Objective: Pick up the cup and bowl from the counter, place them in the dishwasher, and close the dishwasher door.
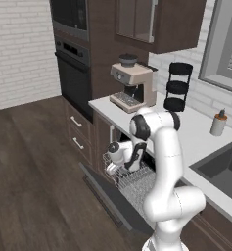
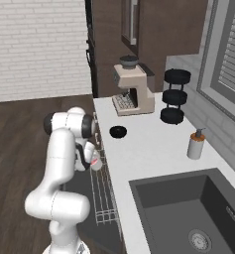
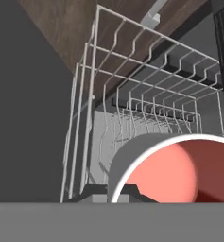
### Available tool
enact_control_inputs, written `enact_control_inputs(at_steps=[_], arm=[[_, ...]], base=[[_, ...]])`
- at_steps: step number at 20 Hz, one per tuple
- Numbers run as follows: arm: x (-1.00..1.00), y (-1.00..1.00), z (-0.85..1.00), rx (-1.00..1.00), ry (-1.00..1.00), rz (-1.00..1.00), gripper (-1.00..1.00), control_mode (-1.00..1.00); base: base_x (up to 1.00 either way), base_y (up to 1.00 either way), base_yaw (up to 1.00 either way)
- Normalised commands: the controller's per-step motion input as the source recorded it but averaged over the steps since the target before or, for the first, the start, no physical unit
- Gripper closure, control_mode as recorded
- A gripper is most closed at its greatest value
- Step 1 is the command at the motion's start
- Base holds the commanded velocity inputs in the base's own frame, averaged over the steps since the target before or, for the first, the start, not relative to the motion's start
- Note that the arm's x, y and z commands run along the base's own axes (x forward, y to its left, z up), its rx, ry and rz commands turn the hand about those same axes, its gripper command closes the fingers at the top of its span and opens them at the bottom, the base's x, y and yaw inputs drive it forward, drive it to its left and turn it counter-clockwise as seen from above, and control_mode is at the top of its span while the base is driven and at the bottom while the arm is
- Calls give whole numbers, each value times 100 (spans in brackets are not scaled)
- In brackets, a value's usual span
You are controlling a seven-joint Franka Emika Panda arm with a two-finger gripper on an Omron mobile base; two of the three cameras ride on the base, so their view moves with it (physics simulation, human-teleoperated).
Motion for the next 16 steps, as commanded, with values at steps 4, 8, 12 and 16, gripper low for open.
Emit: enact_control_inputs(at_steps=[4, 8, 12, 16], arm=[[27, 0, -38, 0, 6, 4, 100, -100], [7, 0, -41, 0, 4, 6, 100, -100], [11, 0, -39, 0, 6, 7, -100, -100], [10, 0, -29, 0, 2, 7, -100, -100]], base=[[0, 0, 0], [0, 0, 0], [0, 0, 0], [0, 0, 0]])
